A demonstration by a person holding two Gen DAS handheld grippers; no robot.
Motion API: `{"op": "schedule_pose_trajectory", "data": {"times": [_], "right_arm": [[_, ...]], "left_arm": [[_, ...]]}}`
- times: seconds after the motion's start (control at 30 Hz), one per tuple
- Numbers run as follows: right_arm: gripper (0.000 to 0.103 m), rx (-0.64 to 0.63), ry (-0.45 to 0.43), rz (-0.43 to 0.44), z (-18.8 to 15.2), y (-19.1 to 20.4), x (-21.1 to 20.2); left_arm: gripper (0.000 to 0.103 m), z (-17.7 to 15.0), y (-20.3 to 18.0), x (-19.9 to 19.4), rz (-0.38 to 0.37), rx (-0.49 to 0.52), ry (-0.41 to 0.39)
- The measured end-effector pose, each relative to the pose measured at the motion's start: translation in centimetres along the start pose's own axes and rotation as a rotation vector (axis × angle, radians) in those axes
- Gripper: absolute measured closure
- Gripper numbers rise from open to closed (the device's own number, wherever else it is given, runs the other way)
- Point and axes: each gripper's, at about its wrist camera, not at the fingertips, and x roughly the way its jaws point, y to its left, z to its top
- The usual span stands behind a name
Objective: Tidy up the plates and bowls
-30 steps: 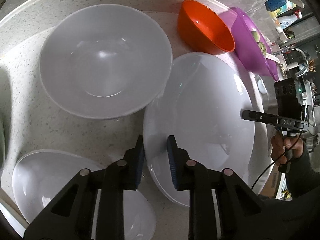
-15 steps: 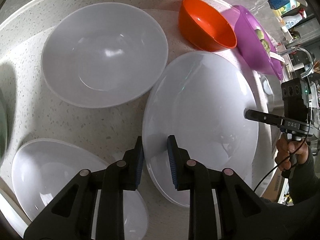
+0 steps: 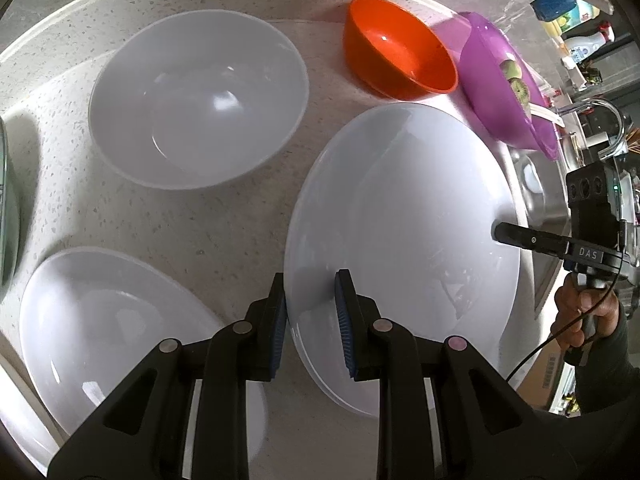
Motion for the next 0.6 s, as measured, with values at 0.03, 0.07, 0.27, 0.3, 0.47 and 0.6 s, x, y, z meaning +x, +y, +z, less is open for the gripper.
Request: {"op": "schedule_pose_trajectory", "data": {"times": [0.03, 0.07, 0.27, 0.3, 0.47, 0.6], "right_arm": [[0.09, -0.001, 0.001, -0.001, -0.1, 0.1, -0.2], [0.09, -0.006, 0.003, -0.005, -0.2, 0.3, -0.3], [0.09, -0.019, 0.027, -0.012, -1.8, 1.8, -1.7], [0.09, -0.024, 0.032, -0.015, -2.2, 2.2, -1.9], [0.09, -0.052, 0.06, -0.014, -4.5, 3.4, -2.9], [0.09, -0.076, 0.093, -0.018, -6.8, 4.5, -2.8]], "left_arm": [[0.082, -0.2, -0.2, -0.2, 0.001, 0.001, -0.002], [0.082, -0.4, -0.5, -0.5, 0.003, 0.003, -0.004], [0.082, -3.0, -1.8, -2.7, 0.012, -0.005, -0.008], [0.082, -3.7, -2.0, -3.1, 0.013, -0.007, -0.009], [0.082, -8.4, -2.6, -5.0, 0.014, -0.04, -0.019], [0.082, -12.4, -2.4, -6.0, 0.017, -0.077, -0.03]]}}
